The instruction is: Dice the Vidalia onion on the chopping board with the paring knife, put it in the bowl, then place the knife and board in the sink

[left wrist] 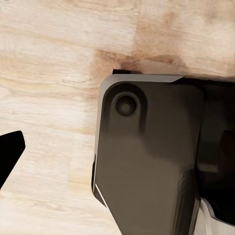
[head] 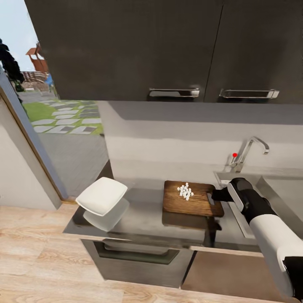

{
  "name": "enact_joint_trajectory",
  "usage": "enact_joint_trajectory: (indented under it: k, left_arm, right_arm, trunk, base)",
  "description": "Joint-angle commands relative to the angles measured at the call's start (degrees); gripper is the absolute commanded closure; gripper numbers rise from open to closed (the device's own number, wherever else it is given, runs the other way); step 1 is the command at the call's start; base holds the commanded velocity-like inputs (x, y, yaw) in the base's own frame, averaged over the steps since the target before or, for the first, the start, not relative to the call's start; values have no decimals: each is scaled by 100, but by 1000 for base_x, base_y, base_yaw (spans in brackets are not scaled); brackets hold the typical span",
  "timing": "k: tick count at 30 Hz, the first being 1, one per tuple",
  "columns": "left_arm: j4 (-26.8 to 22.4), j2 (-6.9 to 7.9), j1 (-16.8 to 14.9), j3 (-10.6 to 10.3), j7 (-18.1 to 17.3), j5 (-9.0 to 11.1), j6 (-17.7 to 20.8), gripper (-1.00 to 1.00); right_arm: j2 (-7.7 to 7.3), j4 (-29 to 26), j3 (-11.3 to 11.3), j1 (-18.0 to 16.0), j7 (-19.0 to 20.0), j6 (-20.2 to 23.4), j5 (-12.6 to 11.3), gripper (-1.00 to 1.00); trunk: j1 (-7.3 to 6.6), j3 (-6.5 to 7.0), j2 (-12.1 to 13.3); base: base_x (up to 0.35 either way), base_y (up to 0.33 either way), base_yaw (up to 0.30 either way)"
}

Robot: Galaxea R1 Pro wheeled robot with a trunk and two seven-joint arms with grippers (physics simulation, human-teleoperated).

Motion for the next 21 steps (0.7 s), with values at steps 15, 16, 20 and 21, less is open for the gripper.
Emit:
enact_joint_trajectory:
  k: [15, 16, 20, 21]
  left_arm:
    - [22, -2, -10, -49, 3, 37, -37, -100]
    - [22, -2, -10, -49, 3, 37, -37, -100]
    - [22, -1, -10, -49, 3, 37, -37, -100]
    - [22, -2, -10, -49, 3, 37, -37, -100]
  right_arm:
    - [1, -4, 27, -5, 7, 23, -15, 100]
    - [1, -4, 26, -5, 7, 22, -15, 100]
    - [3, -4, 26, -5, 7, 25, -15, 100]
    - [2, -4, 25, -5, 7, 23, -15, 100]
  trunk:
    - [3, 124, -12]
    - [3, 133, -12]
    - [3, 169, -12]
    - [3, 178, -12]
  base:
    - [-88, 262, 0]
    - [-6, 311, 0]
    - [-2, 312, 0]
    - [0, 313, 0]
